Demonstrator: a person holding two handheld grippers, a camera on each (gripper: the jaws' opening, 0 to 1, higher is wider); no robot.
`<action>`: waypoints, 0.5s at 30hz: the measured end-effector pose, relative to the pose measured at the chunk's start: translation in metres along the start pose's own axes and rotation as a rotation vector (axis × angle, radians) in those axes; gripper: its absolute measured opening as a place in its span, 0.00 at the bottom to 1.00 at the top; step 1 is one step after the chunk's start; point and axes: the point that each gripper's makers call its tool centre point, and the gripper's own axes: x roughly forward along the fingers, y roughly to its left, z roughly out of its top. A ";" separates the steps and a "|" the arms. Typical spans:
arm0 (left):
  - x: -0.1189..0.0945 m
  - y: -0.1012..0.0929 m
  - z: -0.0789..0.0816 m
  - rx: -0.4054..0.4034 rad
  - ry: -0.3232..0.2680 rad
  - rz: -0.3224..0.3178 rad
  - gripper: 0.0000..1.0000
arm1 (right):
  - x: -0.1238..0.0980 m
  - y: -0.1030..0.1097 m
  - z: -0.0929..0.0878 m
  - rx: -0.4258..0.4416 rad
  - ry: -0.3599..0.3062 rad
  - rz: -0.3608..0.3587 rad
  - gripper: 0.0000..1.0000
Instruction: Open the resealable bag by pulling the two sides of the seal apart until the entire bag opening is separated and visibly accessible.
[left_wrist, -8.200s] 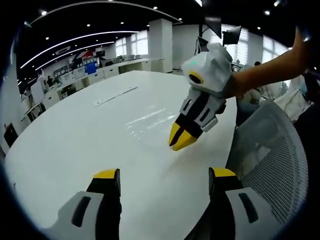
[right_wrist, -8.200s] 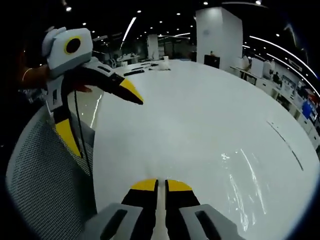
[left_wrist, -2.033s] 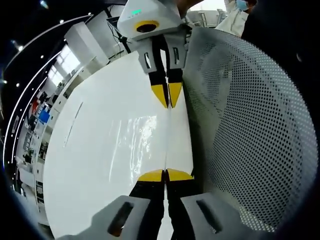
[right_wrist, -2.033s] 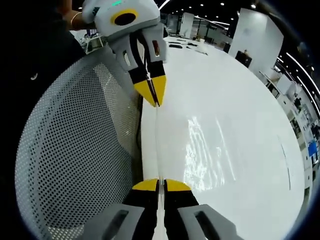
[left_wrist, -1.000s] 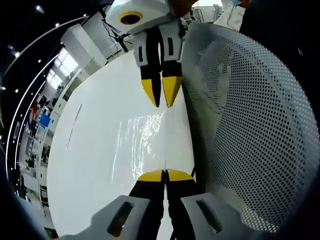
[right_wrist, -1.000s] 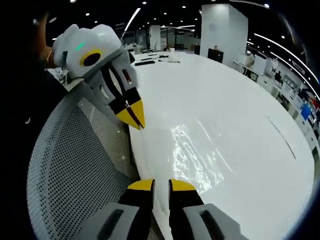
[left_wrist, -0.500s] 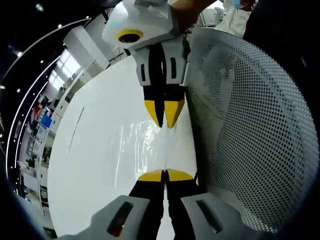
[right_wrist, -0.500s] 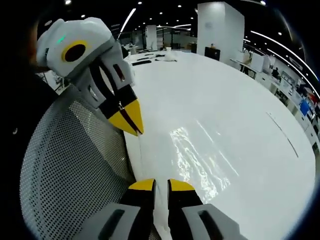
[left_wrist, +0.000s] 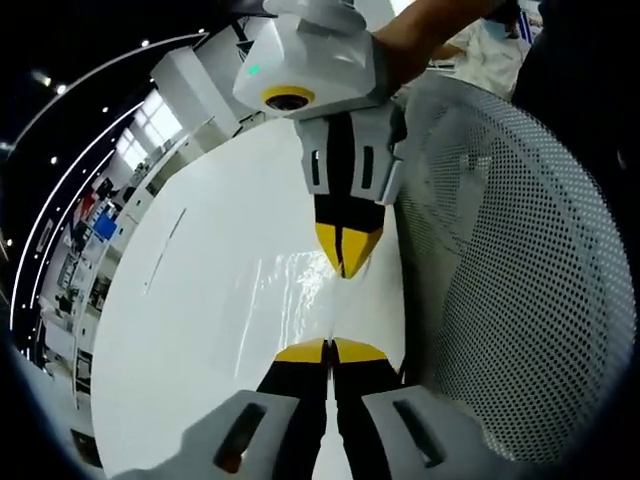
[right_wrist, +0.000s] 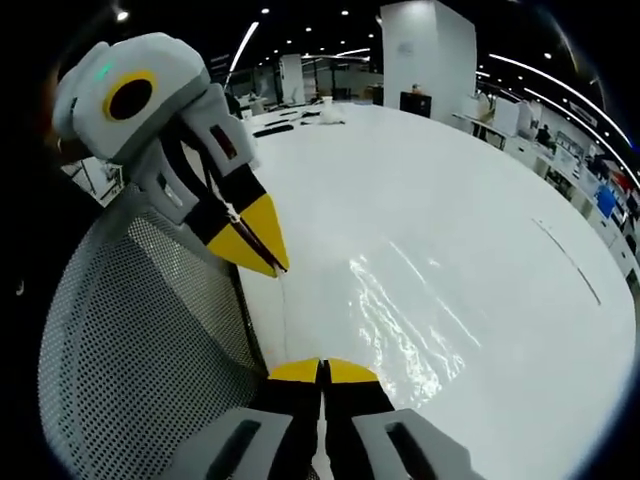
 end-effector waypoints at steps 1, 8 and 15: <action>0.000 0.001 0.000 -0.004 0.000 0.007 0.00 | 0.000 -0.001 0.001 -0.008 0.001 -0.005 0.00; -0.006 0.009 0.002 -0.068 -0.016 0.057 0.05 | 0.000 -0.005 0.007 -0.025 -0.003 -0.016 0.00; -0.010 0.006 0.013 -0.132 -0.067 0.035 0.20 | 0.000 -0.011 0.014 -0.019 -0.012 -0.034 0.00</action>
